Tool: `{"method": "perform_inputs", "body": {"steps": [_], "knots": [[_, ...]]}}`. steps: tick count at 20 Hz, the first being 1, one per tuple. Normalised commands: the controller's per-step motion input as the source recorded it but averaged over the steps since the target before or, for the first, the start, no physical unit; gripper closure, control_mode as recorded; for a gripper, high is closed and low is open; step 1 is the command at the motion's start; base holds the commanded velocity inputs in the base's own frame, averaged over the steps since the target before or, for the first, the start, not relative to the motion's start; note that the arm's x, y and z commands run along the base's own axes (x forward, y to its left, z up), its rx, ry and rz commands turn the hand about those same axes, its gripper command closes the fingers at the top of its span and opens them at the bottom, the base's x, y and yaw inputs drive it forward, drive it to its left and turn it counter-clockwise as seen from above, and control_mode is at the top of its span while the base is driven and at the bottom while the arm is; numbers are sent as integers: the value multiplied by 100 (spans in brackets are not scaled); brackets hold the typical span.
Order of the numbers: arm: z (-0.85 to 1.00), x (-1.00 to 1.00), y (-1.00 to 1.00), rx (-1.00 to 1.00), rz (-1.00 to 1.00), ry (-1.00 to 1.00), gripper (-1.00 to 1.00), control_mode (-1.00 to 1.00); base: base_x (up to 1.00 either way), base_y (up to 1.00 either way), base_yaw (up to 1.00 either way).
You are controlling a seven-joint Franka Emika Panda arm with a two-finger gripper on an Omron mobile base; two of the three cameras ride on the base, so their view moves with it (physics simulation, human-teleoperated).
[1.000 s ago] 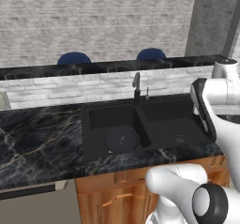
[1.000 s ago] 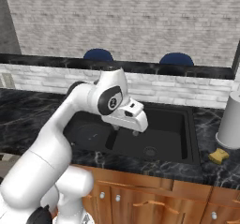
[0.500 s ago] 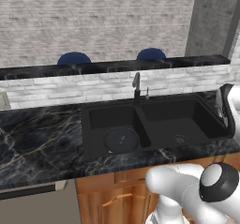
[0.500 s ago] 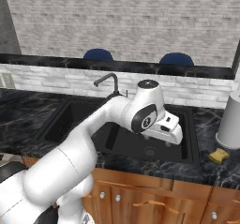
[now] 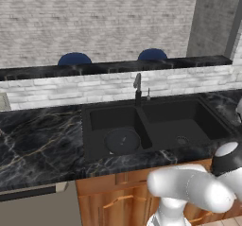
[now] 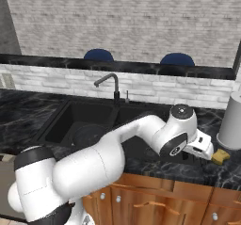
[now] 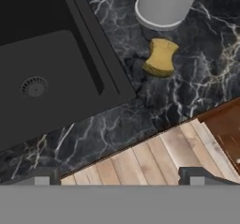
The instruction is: Pick the pan and sponge and place them into the sink. Then turn on the water.
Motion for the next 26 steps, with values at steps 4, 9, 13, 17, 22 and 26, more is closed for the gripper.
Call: {"method": "perform_inputs", "body": {"steps": [4, 9, 13, 17, 22, 26], "knots": [[-4, 23, -58, 0, -3, 1, -100, -100, 0, 0, 0], [0, 37, -38, 0, -9, 19, -100, -100, 0, 0, 0], [-13, 39, -39, 0, -6, 22, -100, -100, 0, 0, 0], [-33, 34, -50, 3, -1, 11, -100, -100, 0, 0, 0], [-30, 30, -40, 10, 0, 1, -100, -100, 0, 0, 0], [-1, 38, -32, 10, 0, 0, -100, -100, 0, 0, 0]]}}
